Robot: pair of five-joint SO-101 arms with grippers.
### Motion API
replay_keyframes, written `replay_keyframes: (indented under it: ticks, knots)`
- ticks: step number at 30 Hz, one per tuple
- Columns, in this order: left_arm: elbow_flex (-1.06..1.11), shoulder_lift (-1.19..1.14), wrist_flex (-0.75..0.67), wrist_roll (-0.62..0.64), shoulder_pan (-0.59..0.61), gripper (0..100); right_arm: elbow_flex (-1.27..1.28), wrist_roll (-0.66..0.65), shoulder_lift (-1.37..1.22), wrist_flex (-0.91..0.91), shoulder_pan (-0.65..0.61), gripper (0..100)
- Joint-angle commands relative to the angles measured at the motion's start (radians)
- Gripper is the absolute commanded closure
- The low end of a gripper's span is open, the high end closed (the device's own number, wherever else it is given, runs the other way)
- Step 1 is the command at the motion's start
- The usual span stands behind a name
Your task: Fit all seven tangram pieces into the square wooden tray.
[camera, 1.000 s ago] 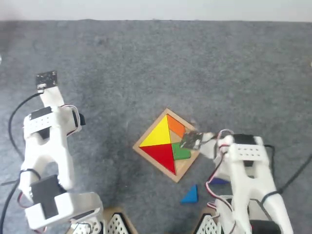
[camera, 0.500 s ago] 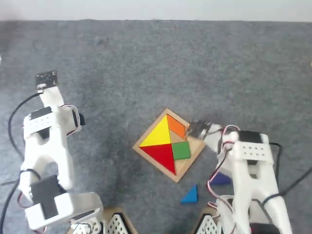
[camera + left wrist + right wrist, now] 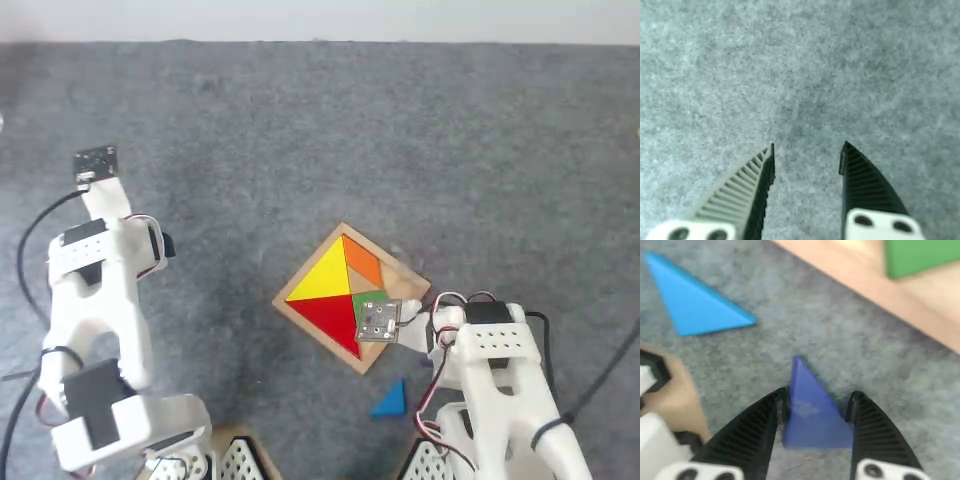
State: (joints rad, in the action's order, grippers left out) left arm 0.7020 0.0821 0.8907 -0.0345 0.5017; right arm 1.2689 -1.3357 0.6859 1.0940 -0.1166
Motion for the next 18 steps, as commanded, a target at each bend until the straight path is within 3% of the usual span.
replay_keyframes:
  ticks: [1, 6, 11, 13, 18]
  knots:
    - [-0.005, 0.040, -0.009, 0.005, -0.003, 79, -0.008, -0.002, 0.016, -0.099, 0.062, 79.0]
    - [-0.005, 0.040, -0.009, 0.006, -0.003, 79, -0.060, 0.032, 0.016, -0.096, 0.122, 79.2]
    - [-0.005, 0.040, -0.009, 0.006, -0.003, 79, -0.072, 0.034, 0.016, -0.110, 0.125, 98.4]
    - [-0.005, 0.040, -0.009, 0.006, -0.003, 79, -0.072, 0.049, 0.016, -0.137, 0.128, 98.4]
    - [-0.005, 0.040, -0.009, 0.006, -0.003, 79, -0.135, 0.239, 0.018, -0.191, 0.153, 97.2]
